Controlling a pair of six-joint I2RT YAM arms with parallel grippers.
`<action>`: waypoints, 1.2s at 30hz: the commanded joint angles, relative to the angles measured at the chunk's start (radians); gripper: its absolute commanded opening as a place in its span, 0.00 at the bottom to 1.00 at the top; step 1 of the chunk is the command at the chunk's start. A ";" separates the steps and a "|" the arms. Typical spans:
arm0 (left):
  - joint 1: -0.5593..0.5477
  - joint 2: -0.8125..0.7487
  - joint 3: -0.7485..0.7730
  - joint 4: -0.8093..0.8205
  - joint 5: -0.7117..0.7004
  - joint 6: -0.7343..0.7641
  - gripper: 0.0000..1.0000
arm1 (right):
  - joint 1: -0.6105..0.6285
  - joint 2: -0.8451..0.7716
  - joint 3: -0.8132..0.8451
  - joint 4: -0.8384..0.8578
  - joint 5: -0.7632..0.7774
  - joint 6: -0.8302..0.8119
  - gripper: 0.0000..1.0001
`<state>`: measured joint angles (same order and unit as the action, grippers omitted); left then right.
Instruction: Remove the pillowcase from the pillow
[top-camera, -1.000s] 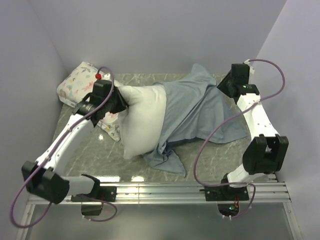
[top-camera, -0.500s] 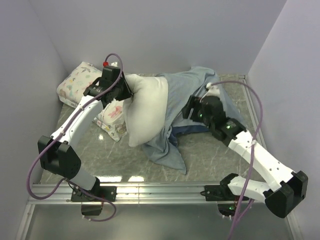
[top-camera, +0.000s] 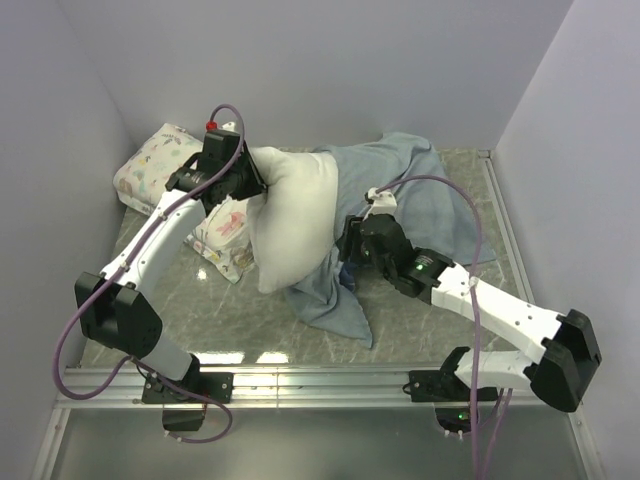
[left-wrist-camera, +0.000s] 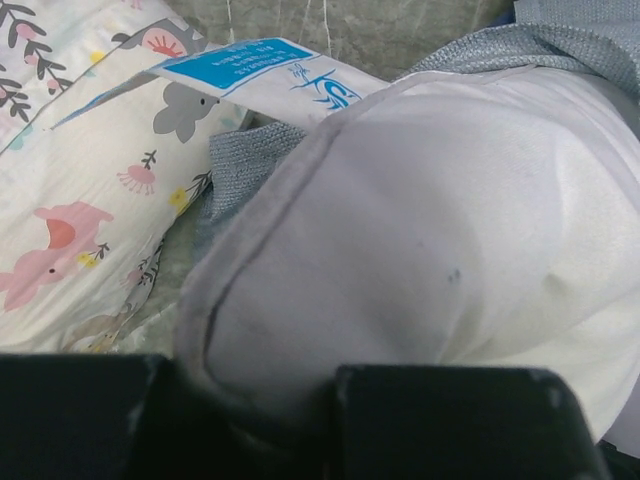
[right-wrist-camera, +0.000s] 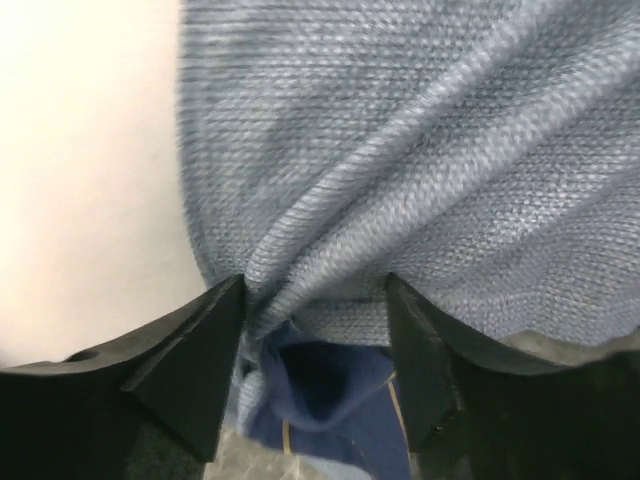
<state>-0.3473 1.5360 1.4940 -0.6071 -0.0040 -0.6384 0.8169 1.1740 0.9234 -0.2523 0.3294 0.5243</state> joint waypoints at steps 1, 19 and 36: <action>0.001 -0.037 0.084 0.072 -0.005 0.003 0.05 | 0.001 0.035 0.005 0.039 0.085 0.009 0.50; 0.255 -0.001 0.272 0.010 0.144 0.017 0.00 | -0.499 -0.085 -0.167 -0.107 0.065 0.101 0.00; 0.062 0.015 0.385 -0.072 -0.057 0.187 0.86 | -0.162 -0.036 -0.170 -0.012 0.023 0.111 0.00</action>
<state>-0.1978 1.6302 1.8160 -0.6956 0.0654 -0.5098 0.6453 1.1252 0.7654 -0.2649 0.3080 0.6281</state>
